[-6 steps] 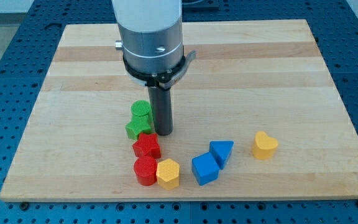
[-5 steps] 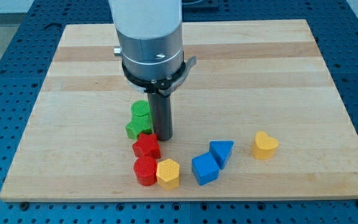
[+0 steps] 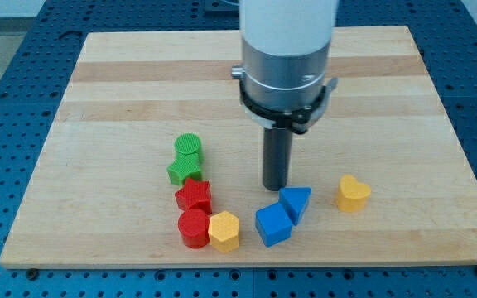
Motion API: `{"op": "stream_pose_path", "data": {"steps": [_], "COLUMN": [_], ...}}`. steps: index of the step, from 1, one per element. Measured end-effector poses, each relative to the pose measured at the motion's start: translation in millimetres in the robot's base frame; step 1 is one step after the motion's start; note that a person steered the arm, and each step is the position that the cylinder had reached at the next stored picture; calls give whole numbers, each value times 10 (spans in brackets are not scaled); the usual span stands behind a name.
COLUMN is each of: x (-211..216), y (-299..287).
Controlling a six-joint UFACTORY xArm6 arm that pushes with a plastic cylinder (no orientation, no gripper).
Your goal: Move the blue triangle along with blue cube down a bit
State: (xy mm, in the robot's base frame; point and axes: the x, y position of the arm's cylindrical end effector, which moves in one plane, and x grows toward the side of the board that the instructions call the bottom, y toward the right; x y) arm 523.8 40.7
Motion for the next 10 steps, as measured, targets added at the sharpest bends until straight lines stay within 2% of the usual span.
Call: {"op": "stream_pose_path", "data": {"steps": [6, 10], "x": [392, 455], "y": [595, 598]}}
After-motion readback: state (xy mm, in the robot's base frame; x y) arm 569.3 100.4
